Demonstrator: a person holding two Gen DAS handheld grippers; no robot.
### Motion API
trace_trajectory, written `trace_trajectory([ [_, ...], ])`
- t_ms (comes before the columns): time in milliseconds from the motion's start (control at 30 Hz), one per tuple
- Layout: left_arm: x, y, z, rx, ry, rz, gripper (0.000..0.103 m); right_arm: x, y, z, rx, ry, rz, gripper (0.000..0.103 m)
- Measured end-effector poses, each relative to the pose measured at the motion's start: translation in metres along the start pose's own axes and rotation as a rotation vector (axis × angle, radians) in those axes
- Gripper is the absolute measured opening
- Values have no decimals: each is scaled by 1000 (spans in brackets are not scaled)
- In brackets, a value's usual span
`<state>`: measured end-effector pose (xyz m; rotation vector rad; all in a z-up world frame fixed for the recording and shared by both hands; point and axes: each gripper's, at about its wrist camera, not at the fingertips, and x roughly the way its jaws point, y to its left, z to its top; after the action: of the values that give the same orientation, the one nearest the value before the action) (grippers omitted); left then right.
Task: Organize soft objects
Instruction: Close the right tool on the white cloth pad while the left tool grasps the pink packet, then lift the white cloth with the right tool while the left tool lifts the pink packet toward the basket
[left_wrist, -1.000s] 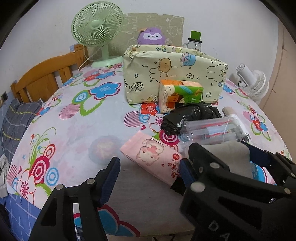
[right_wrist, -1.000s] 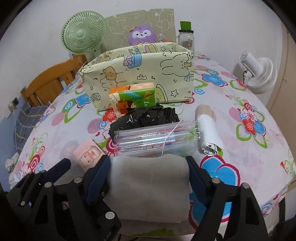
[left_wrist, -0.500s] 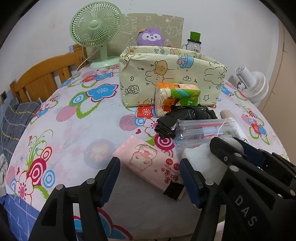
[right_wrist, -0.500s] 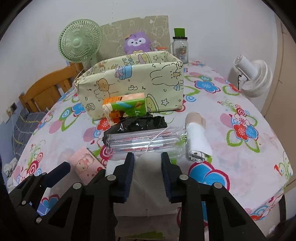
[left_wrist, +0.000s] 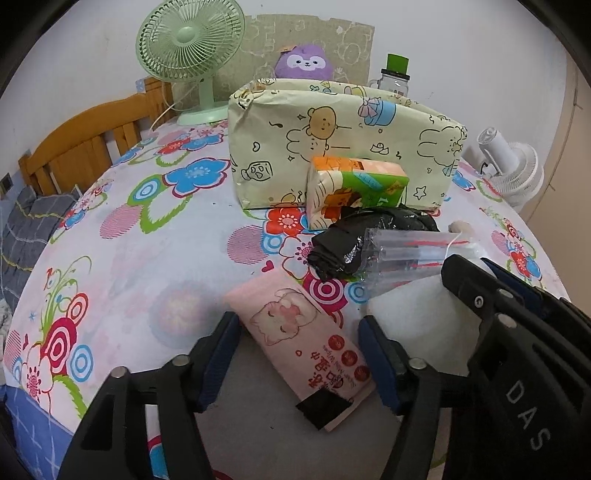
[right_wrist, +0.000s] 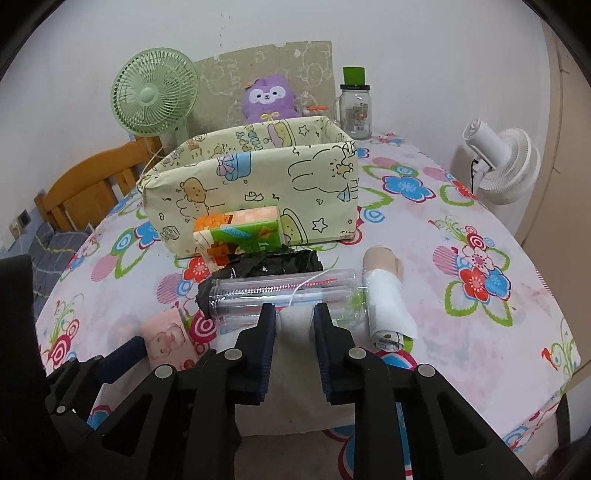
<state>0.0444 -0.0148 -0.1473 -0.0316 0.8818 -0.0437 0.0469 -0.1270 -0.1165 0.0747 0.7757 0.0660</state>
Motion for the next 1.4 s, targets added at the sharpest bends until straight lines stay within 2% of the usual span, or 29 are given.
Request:
trace_trajectory([
  [167, -2, -1, -2, 17, -7, 0, 46, 3, 0, -2, 9, 14, 22, 26],
  [300, -4, -1, -4, 25, -11, -10, 41, 5, -3, -5, 32, 30, 34, 32],
  [433, -6, -1, -6, 29, -9, -17, 40, 12, -2, -10, 34, 86, 35, 62],
  [500, -7, -3, -7, 37, -13, -10, 40, 12, -4, -12, 49, 95, 48, 62],
  [533, -7, -4, -7, 36, -12, -10, 40, 12, -4, -13, 51, 94, 53, 61],
  [567, -7, -4, -7, 36, -13, -9, 40, 11, -4, -14, 54, 94, 58, 50],
  [667, -8, -5, -8, 38, -16, -4, 39, 9, -4, -15, 52, 89, 51, 30],
  [767, -11, -6, -8, 42, -25, -3, 38, 5, -3, -15, 42, 77, 56, 17],
  [867, -15, -7, -7, 43, -34, -1, 38, 1, -3, -13, 34, 67, 66, 14],
  [1400, -44, -9, 15, 34, -100, -25, 38, -30, -1, 14, 18, -25, 59, 13],
])
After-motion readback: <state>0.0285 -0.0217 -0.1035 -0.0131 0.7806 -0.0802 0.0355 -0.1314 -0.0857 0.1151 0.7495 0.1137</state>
